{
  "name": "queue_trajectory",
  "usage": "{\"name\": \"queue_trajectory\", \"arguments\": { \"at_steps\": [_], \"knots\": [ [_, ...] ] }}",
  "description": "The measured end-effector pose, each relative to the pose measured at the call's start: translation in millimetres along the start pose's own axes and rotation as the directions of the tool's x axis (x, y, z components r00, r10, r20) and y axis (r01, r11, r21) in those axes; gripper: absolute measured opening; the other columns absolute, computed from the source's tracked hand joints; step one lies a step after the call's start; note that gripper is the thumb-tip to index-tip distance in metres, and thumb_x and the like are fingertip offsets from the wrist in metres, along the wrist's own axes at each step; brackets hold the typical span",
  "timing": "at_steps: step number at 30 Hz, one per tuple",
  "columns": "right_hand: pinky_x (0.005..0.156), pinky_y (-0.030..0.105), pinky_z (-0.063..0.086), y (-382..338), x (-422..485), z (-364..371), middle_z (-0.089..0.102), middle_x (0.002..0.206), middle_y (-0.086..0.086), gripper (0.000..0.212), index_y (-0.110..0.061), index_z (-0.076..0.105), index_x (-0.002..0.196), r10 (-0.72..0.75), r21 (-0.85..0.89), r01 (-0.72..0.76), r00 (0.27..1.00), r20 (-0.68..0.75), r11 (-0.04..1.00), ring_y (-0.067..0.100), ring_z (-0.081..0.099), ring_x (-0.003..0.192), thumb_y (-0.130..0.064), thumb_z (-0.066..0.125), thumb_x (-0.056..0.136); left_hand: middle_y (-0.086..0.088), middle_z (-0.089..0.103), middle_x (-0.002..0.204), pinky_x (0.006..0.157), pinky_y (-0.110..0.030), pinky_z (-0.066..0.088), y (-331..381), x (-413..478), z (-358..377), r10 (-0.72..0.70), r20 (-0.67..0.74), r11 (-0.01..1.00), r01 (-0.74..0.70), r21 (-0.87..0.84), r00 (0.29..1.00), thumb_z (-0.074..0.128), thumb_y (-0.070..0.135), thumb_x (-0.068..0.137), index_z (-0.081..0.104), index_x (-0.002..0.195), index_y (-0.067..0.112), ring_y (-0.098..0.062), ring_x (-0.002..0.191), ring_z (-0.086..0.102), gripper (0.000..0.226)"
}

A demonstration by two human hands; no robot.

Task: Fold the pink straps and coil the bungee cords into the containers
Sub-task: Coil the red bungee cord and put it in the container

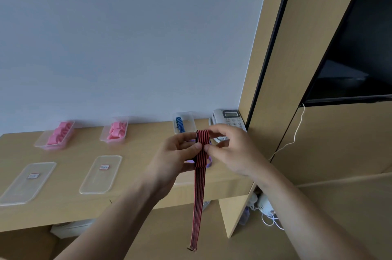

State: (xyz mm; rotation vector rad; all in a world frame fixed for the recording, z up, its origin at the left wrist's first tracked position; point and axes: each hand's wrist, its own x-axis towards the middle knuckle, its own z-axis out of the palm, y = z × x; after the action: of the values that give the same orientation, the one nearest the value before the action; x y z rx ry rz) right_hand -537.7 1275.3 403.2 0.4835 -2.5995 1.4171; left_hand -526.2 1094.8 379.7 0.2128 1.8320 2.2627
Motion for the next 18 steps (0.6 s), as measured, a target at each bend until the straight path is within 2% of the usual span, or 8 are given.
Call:
{"name": "queue_trajectory", "arguments": {
  "at_steps": [4,8,12,16,18],
  "knots": [
    [0.08,0.015,0.049,-4.2,-2.6,1.3,0.072,0.099,-0.009,0.03,-0.035,0.068,0.094,0.038,0.131,-0.033,0.999,-0.032,0.991,0.0,0.066,0.098,-0.008,0.073,0.083,-0.019,0.075,0.098,0.074,-0.031,0.06,-3.0,1.5,-1.2,-0.026,0.032,0.997,0.028,-0.077,0.999,0.064,0.012,0.099,0.074,0.118,0.008,-0.027,0.085,0.075,0.021],
    [0.077,0.023,0.055,-5.6,-3.4,-0.2,0.076,0.093,-0.01,0.029,-0.029,0.067,0.096,0.06,0.194,-0.052,0.997,-0.04,0.98,0.011,0.071,0.084,-0.003,0.071,0.084,-0.017,0.077,0.105,0.076,-0.028,0.059,-7.1,0.0,0.4,-0.085,0.049,0.995,0.088,-0.057,0.995,0.068,0.032,0.095,0.074,0.115,0.006,-0.027,0.091,0.075,0.033],
    [0.065,0.012,0.049,-5.3,-3.2,-2.8,0.076,0.089,-0.011,0.03,-0.028,0.065,0.098,0.052,0.203,-0.036,0.996,-0.076,0.979,0.007,0.07,0.078,-0.002,0.071,0.085,-0.022,0.077,0.112,0.075,-0.03,0.059,-9.5,-2.4,1.7,-0.152,0.05,0.987,0.154,-0.043,0.987,0.058,0.041,0.098,0.07,0.118,0.001,-0.028,0.09,0.075,0.046],
    [0.076,0.016,0.051,-0.3,-2.9,-3.2,0.076,0.088,-0.01,0.032,-0.029,0.065,0.105,0.006,0.134,0.014,0.989,-0.145,0.991,0.002,0.069,0.084,-0.004,0.071,0.085,-0.018,0.078,0.11,0.079,-0.036,0.058,-8.9,-2.9,5.1,-0.215,0.034,0.976,0.213,0.038,0.976,0.05,0.045,0.104,0.07,0.121,0.004,-0.03,0.095,0.076,0.049],
    [0.081,0.017,0.051,1.4,-4.5,-1.5,0.075,0.094,-0.011,0.039,-0.028,0.063,0.117,-0.009,0.098,0.028,0.982,-0.187,0.995,0.0,0.068,0.09,-0.006,0.071,0.086,-0.018,0.078,0.108,0.083,-0.04,0.057,-8.9,-2.9,6.4,-0.24,0.035,0.969,0.238,0.059,0.97,0.048,0.048,0.105,0.07,0.122,0.007,-0.033,0.097,0.076,0.049]
  ]
}}
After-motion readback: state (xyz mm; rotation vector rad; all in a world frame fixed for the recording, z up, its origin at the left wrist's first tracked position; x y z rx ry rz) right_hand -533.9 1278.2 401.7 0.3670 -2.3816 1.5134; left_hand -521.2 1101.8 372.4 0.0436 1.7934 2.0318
